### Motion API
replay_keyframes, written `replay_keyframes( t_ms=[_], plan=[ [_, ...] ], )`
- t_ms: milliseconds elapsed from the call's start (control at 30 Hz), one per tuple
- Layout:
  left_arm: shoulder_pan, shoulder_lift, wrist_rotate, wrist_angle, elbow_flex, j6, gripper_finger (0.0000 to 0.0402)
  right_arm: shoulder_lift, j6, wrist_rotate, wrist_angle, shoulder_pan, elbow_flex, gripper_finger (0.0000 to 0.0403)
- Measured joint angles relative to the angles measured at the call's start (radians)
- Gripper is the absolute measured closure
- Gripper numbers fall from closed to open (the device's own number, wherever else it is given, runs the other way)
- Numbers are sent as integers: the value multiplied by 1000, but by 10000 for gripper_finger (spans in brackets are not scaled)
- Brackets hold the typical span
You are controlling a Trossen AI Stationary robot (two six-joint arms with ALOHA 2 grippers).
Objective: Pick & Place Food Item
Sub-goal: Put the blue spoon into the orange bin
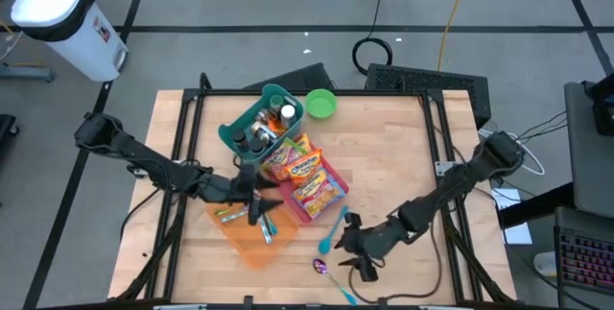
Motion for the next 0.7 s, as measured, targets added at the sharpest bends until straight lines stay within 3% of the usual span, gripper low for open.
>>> replay_keyframes(
  t_ms=[100, 300, 700],
  plan=[
    [-35, 59, 95, 84, 0, -33, 101, -29, -37, 84, 10, 23, 2, 193],
    [-71, 151, 105, 211, 1, 21, 101, 20, -279, 277, 2, 30, 2, 193],
    [-37, 160, 65, 205, 1, 28, 101, 214, -424, 133, -13, -127, 0, 193]
  ],
)
